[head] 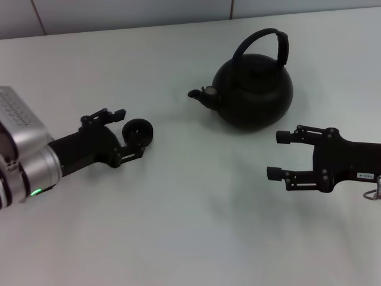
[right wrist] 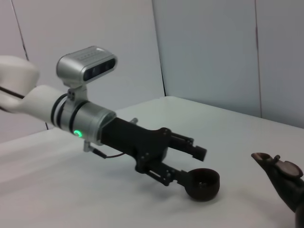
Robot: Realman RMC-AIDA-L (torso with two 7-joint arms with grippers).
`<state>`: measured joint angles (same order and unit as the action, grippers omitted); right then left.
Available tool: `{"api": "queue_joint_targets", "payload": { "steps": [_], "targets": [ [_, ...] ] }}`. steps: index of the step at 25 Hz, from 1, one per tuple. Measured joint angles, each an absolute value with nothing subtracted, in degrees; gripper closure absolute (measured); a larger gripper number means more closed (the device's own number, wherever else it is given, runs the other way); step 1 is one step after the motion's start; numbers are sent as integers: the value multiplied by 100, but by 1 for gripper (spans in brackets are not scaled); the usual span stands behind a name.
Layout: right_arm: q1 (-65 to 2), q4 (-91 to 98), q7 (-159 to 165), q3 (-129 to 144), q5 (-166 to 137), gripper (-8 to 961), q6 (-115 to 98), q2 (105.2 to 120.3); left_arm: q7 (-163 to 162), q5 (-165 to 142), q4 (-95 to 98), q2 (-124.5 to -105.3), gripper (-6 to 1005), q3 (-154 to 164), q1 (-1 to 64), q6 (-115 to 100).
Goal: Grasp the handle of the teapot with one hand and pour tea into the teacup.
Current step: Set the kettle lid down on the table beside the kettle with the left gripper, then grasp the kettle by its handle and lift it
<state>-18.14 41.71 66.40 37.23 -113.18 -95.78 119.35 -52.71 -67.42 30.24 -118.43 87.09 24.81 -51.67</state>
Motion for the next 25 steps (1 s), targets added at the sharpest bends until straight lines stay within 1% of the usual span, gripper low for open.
{"api": "queue_joint_targets", "payload": {
  "steps": [3, 5, 6, 11, 13, 16, 17, 25],
  "targets": [
    [-1757, 4156, 6613, 3609, -11141, 128, -9587, 11944, -5272, -6750, 3175, -11819, 206, 8683, 2301, -5182],
    [-1631, 4104, 6541, 3569, -10743, 128, -9603, 11943, -5283, -6763, 3279, -11808, 206, 8663, 2168, -5215],
    [-1426, 4018, 6387, 3549, -10224, 128, -9604, 11932, -5287, -6783, 3381, -11802, 206, 8655, 2027, -5231],
    [-1099, 3829, 6205, 3070, -9515, 129, -9407, 11932, -5343, -6808, 3562, -11768, 207, 8656, 1785, -5236],
    [-1093, 3751, 6176, 2894, -9459, 129, -9292, 11937, -5351, -6810, 3612, -11746, 206, 8671, 1718, -5243],
    [-1301, 3358, 5878, 2443, -9375, 129, -8796, 11937, -5354, -6812, 3626, -11732, 206, 8690, 1691, -5264],
    [-1301, 3358, 5878, 2443, -9375, 130, -8796, 11937, -5358, -6814, 3626, -11730, 206, 8692, 1686, -5269],
    [-1951, 2919, 5542, 2460, -9385, 129, -7778, 11940, -5448, -6966, 3630, -11734, 207, 8686, 1671, -5274]
  ]
}}
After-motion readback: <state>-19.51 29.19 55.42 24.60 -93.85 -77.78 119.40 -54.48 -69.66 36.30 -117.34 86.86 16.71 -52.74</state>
